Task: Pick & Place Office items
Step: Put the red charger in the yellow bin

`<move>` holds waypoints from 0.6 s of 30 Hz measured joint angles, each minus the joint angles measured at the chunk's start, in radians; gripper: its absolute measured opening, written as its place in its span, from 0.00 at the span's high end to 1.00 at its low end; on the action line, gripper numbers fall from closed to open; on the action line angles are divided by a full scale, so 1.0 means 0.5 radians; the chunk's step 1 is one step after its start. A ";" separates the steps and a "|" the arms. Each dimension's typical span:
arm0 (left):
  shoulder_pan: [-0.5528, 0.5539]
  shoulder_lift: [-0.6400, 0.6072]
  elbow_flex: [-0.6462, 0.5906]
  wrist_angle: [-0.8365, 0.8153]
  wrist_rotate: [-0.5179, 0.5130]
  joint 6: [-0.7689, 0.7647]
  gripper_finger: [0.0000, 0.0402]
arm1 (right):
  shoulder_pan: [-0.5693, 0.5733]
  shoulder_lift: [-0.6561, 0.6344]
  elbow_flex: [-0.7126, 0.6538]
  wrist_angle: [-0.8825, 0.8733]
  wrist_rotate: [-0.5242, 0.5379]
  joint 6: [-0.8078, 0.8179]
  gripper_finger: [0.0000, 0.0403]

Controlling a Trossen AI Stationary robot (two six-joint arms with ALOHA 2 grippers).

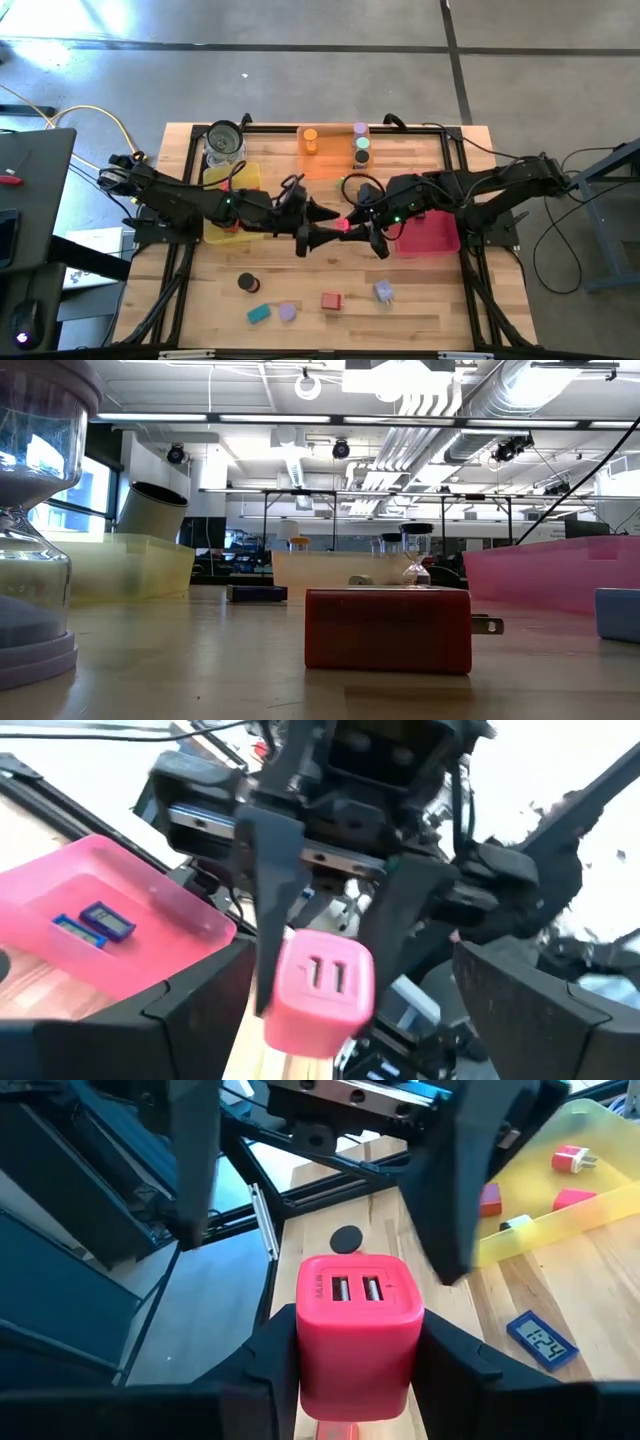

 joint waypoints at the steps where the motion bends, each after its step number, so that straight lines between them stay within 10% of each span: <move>1: 0.013 0.000 0.000 0.001 0.000 -0.022 0.17 | -0.010 0.000 0.000 0.004 -0.003 0.000 0.67; 18: 0.079 0.000 0.000 0.004 0.028 -0.150 0.17 | -0.064 -0.098 0.002 0.170 0.177 -0.437 0.67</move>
